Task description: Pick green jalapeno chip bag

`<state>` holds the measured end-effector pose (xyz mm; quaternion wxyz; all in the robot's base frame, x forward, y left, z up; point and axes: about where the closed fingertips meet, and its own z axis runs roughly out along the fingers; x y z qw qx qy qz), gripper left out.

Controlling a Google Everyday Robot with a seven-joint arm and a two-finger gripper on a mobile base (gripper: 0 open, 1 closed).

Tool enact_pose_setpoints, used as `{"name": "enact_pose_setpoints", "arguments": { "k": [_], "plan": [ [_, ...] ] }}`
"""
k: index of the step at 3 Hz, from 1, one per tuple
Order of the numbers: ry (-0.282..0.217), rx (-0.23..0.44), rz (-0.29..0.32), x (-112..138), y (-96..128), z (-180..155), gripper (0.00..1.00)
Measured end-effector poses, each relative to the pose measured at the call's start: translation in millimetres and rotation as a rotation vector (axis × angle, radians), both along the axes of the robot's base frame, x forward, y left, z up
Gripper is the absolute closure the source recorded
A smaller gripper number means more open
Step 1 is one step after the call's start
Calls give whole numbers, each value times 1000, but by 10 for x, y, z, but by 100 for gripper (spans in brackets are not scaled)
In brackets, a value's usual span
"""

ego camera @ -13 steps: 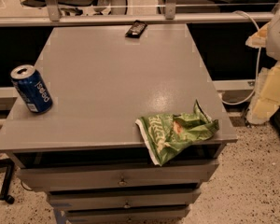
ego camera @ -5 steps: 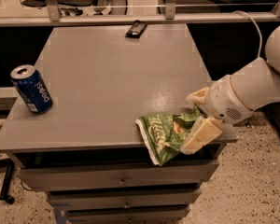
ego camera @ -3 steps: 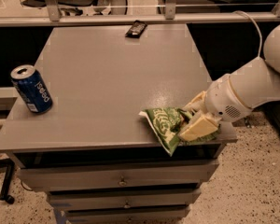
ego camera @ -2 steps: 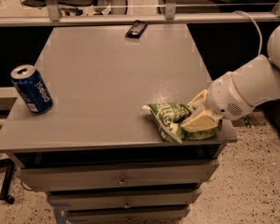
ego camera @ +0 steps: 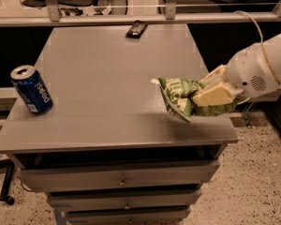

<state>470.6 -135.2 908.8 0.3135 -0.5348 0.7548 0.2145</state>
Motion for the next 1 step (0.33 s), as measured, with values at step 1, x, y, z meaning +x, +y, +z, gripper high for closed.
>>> {"name": "enact_pose_setpoints", "arguments": {
  "k": [1],
  "plan": [
    [-44,102,-88,38,-150,516,100]
  ]
}}
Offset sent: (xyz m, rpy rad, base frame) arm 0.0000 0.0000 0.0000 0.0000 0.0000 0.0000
